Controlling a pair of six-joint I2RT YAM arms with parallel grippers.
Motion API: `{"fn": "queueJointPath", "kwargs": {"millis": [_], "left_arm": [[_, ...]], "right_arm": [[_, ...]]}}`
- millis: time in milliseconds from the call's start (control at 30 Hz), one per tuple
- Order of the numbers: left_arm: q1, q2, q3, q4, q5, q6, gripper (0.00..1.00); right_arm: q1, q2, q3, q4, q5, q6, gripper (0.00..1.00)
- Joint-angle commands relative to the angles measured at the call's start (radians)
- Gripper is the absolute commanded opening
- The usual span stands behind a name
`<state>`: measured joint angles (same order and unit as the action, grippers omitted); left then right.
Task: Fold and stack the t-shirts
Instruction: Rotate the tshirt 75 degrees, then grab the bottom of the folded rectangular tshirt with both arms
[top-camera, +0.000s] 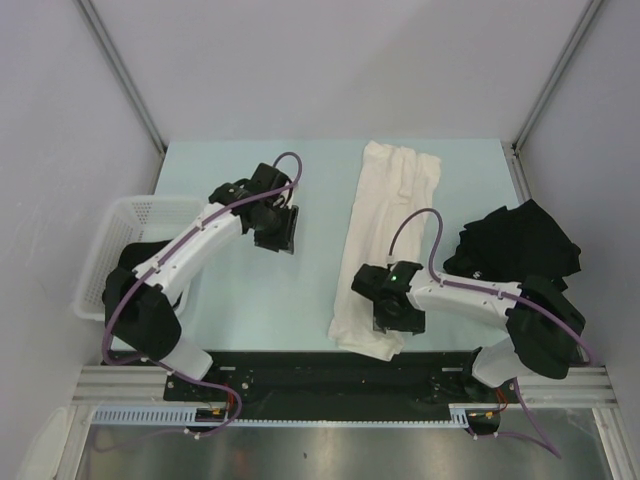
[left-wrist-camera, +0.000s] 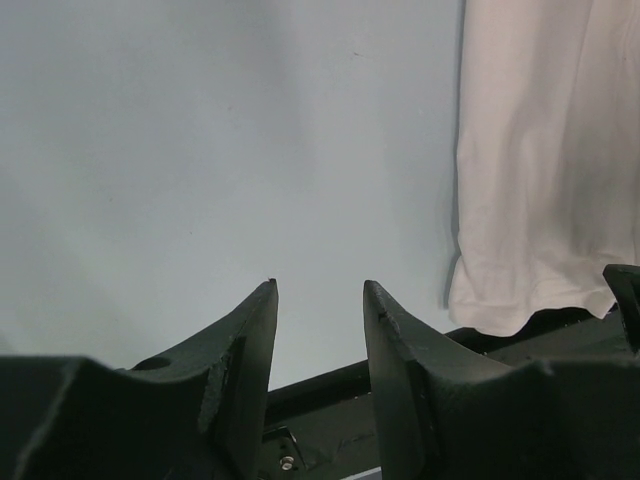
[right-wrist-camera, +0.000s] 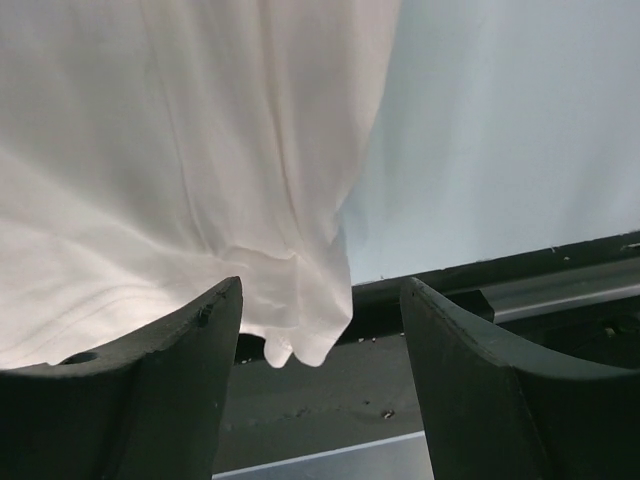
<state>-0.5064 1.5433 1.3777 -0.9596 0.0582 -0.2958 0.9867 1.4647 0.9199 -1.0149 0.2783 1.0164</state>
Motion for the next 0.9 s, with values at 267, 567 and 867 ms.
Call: {"fn": "queueJointPath", "kwargs": {"millis": [267, 567, 867], "left_arm": [[-0.004, -0.049, 0.024, -0.030, -0.012, 0.000, 0.45], [-0.004, -0.048, 0.023, -0.042, -0.018, 0.000, 0.45], [-0.018, -0.144, -0.173, 0.013, 0.063, -0.072, 0.45]], "right_arm": [[0.015, -0.033, -0.119, 0.108, -0.025, 0.048, 0.68], [0.032, -0.035, -0.168, 0.173, -0.060, 0.074, 0.53], [0.030, -0.027, -0.173, 0.177, -0.068, 0.068, 0.16]]}}
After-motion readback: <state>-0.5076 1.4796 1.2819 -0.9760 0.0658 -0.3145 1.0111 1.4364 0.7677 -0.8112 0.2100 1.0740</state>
